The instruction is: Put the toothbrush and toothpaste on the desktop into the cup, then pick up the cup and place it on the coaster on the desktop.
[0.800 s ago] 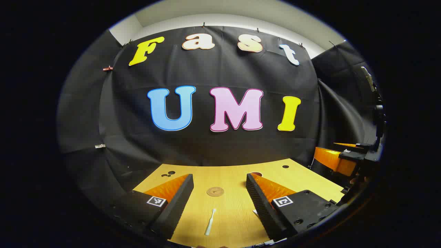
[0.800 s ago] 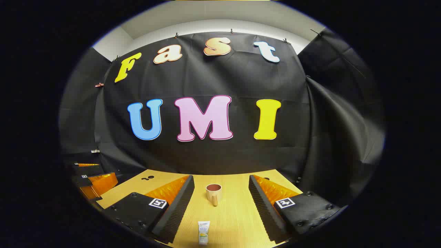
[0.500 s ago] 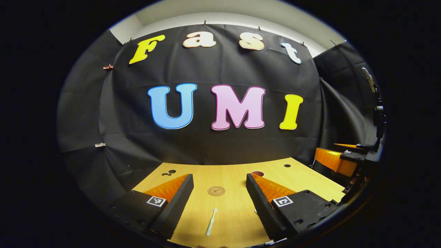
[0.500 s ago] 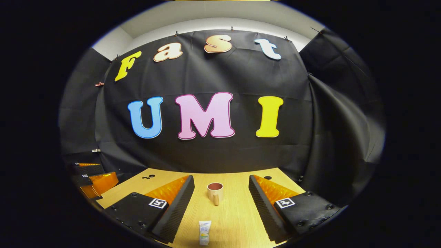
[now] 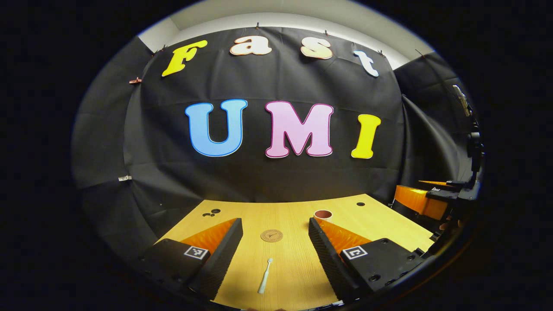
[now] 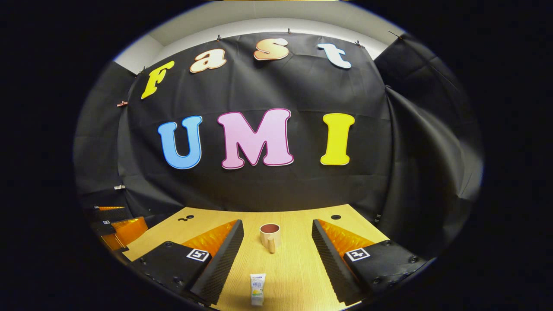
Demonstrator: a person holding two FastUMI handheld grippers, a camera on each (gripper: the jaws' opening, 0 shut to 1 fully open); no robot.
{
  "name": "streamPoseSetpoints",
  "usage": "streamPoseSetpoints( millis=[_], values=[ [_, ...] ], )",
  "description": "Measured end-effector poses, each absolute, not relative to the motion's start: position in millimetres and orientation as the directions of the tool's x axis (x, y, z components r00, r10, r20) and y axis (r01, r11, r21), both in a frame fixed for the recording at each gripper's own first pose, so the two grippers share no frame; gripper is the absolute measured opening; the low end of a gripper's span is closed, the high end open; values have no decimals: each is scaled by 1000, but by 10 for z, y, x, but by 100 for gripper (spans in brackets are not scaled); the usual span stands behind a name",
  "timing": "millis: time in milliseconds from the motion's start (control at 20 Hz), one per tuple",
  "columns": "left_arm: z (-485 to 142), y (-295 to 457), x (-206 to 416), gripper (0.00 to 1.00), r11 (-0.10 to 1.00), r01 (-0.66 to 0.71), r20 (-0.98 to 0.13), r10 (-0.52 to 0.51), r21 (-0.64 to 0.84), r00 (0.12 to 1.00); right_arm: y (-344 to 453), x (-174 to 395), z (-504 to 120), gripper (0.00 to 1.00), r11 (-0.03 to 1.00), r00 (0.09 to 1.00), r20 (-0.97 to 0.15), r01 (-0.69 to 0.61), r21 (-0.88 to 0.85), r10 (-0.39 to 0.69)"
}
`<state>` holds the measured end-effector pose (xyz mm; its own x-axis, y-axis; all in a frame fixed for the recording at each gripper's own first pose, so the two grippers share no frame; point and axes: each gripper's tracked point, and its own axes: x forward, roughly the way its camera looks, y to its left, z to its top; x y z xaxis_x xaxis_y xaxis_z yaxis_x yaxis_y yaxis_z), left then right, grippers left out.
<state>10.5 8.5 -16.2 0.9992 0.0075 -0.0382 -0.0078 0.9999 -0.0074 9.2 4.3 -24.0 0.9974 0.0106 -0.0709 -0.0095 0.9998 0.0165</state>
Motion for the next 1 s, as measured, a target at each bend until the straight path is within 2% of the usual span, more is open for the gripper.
streamPoseSetpoints(
  millis=[650, 1000],
  values=[
    [-307, 254, 156, 97, 999, -45, -79, 43, -22, 996, 217, 217, -636, 98, 998, 977, -207, -45, 36, 51],
    [-471, 431, 180, 97, 996, -93, -125, 90, -18, 988, 397, 327, -1092, 97, 995, 933, -349, -75, 59, 90]
  ],
)
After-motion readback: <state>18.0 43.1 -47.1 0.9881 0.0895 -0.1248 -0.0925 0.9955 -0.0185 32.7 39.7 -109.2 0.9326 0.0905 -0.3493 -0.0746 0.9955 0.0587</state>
